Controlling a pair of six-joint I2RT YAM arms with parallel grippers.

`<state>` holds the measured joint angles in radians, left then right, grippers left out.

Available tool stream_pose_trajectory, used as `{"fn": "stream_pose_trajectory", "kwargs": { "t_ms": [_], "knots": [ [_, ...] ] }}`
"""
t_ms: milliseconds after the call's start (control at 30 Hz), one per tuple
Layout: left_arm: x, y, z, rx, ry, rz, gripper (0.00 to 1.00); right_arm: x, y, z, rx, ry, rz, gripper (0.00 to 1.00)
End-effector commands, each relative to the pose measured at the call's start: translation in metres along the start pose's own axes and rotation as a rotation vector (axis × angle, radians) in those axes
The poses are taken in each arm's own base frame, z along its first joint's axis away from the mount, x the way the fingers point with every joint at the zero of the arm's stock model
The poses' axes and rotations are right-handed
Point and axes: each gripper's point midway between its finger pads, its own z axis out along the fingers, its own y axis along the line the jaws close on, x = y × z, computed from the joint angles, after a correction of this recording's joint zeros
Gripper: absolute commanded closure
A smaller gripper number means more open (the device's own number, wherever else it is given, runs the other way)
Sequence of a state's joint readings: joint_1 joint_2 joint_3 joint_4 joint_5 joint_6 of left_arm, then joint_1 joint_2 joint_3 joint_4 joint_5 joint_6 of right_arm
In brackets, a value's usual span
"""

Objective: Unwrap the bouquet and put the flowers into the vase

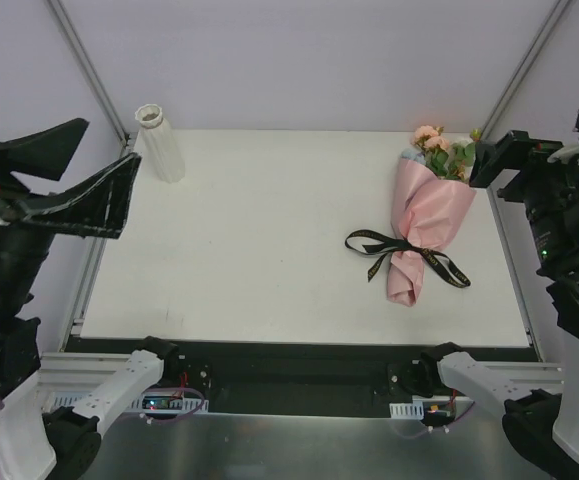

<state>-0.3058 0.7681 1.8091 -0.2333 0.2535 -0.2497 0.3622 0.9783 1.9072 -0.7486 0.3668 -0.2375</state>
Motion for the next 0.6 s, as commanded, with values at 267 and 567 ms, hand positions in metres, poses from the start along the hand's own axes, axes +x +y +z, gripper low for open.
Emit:
{"fn": "stream_pose_trajectory", "kwargs": {
  "t_ms": [267,567],
  "knots": [
    [0.167,0.009,0.031,0.144,0.456,-0.23,0.01,0.259,0.034,0.089,0.08,0.751,-0.034,0.04],
    [0.311,-0.012,-0.016,0.275,0.876,-0.609,0.13,0.375,-0.032,0.084,0.343,0.952,0.277,0.04]
  ]
}}
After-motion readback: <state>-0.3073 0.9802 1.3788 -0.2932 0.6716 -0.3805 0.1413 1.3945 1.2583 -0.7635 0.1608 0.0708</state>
